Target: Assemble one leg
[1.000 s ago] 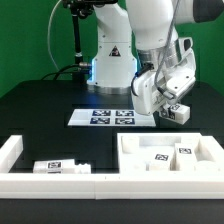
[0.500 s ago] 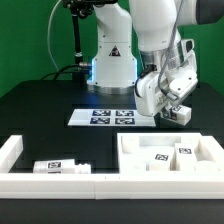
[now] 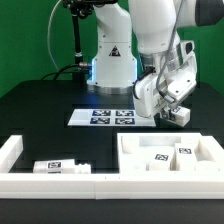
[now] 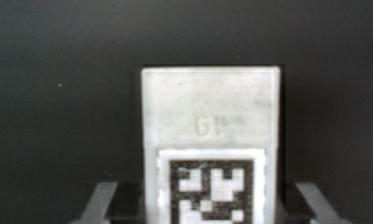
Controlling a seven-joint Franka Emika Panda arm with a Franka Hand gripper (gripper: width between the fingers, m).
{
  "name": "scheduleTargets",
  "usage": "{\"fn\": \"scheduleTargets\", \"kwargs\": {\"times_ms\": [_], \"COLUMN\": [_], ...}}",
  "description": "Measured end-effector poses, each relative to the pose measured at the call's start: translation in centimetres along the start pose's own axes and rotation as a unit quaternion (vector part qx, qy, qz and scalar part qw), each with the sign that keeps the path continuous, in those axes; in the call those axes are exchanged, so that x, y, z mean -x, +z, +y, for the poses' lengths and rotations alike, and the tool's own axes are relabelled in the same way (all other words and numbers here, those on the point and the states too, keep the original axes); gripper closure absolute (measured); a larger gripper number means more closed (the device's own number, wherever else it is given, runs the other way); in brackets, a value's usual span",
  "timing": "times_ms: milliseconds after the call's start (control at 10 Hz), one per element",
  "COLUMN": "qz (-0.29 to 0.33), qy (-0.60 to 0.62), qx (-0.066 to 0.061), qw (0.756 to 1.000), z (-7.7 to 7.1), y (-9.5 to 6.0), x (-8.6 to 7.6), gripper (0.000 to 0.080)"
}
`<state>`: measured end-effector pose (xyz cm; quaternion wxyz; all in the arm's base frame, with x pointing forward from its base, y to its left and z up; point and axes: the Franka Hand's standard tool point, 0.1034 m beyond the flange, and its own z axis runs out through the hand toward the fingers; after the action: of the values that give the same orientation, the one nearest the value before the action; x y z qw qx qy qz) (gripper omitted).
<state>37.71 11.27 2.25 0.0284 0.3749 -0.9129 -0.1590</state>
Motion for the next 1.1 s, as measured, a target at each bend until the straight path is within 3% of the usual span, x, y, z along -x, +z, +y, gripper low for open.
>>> {"fn": "scheduleTargets", "kwargs": {"times_ms": [800, 900, 1000, 1100], "qz": [0.013, 0.013, 0.013, 0.013], "qy": [-0.028, -0.027, -0.027, -0.027], "qx": [0.003, 0.003, 0.004, 0.004], "qw": [1.0, 1.0, 1.0, 1.0], "z": [0.5, 0.5, 0.5, 0.5], "y": [1.4, 1.4, 1.4, 1.4], "x": [-0.5, -0.5, -0.5, -0.5], "gripper": [0.0512, 0.0484, 0.0307, 0.0307]}}
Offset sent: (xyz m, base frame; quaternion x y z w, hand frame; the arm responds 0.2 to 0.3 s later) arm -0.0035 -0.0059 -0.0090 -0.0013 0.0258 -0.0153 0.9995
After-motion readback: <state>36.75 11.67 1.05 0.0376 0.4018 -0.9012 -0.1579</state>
